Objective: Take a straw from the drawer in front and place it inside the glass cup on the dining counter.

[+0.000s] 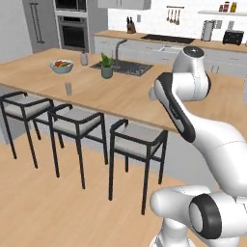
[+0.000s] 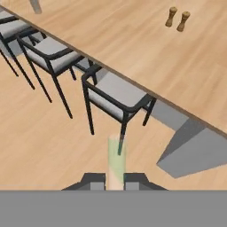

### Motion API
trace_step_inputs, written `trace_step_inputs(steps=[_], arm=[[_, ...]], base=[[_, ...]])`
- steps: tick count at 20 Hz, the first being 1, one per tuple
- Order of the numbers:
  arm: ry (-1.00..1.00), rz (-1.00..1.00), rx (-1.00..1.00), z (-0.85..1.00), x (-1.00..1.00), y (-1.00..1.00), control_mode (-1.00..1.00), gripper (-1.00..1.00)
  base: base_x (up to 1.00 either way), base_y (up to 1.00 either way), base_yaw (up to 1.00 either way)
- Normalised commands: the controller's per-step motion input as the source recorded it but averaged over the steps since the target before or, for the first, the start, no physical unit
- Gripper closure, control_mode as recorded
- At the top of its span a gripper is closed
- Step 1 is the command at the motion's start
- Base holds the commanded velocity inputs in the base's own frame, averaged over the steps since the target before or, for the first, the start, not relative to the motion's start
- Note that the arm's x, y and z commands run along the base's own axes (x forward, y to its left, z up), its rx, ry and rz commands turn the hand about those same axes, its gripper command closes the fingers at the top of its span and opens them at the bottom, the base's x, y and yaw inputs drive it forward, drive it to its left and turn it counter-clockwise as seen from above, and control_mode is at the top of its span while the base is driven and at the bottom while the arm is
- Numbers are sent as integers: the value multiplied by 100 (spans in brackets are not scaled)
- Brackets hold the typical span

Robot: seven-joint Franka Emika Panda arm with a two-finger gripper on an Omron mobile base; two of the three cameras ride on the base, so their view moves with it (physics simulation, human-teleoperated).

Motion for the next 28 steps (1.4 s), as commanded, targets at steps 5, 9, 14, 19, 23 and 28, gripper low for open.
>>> trace_step_inputs(steps=[5,9,14,19,23,28], arm=[[0,0,0,0,0,0,100,100],[0,0,0,0,0,0,100,100],[0,0,0,0,0,0,100,100],[0,0,0,0,0,0,100,100],[0,0,0,0,0,0,100,100],[0,0,0,0,0,0,100,100]], base=[[26,100,-37],[18,100,-35],[14,100,-33],[8,100,-31],[10,100,-31],[22,100,-33]])
